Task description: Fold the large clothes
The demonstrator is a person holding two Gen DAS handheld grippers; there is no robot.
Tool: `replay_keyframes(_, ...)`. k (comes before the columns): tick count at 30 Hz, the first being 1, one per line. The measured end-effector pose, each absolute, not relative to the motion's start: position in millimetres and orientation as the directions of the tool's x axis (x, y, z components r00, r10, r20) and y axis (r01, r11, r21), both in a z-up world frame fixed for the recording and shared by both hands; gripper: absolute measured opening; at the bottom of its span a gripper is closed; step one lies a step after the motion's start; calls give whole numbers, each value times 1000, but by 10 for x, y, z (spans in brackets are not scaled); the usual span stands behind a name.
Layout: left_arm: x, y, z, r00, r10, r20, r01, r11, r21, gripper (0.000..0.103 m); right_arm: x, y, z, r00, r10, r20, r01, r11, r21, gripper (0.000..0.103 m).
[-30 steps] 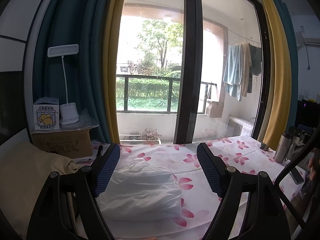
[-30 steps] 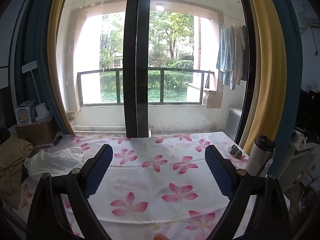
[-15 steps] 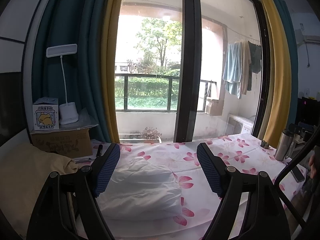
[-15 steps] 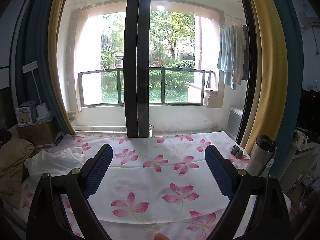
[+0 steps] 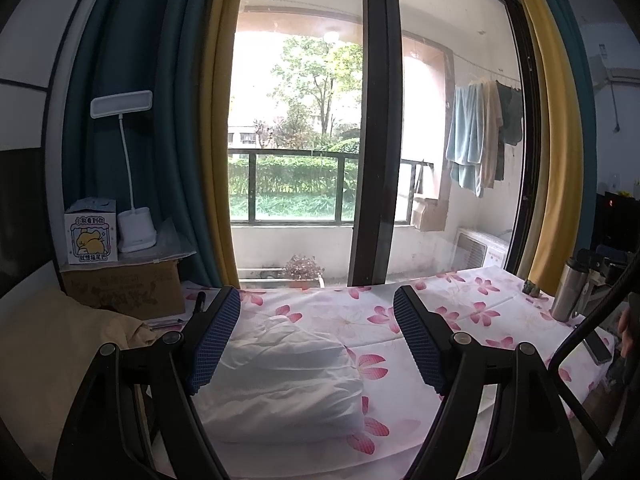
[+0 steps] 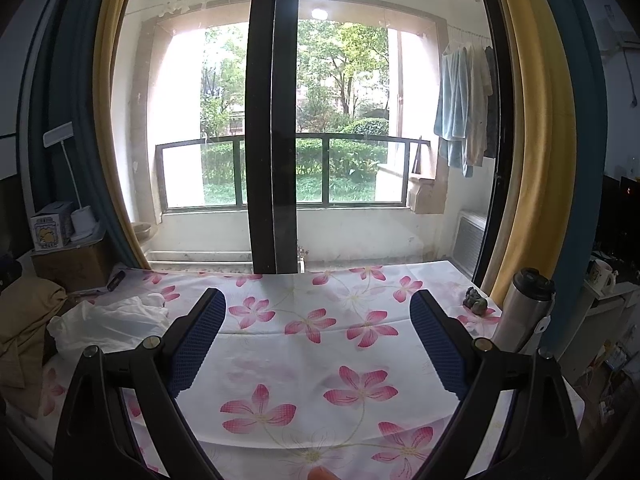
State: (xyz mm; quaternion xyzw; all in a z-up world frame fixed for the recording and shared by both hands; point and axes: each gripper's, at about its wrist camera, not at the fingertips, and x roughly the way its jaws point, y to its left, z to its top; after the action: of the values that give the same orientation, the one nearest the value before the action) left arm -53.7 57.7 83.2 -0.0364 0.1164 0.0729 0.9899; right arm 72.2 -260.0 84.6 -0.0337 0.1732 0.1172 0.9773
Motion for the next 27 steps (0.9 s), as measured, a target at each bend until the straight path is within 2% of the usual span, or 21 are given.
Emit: replay_keyframes(27, -479, 566, 872, 963, 123, -239, -140, 989, -54, 82, 765, -2563, 835, 906, 225, -357, -252, 967, -29, 93)
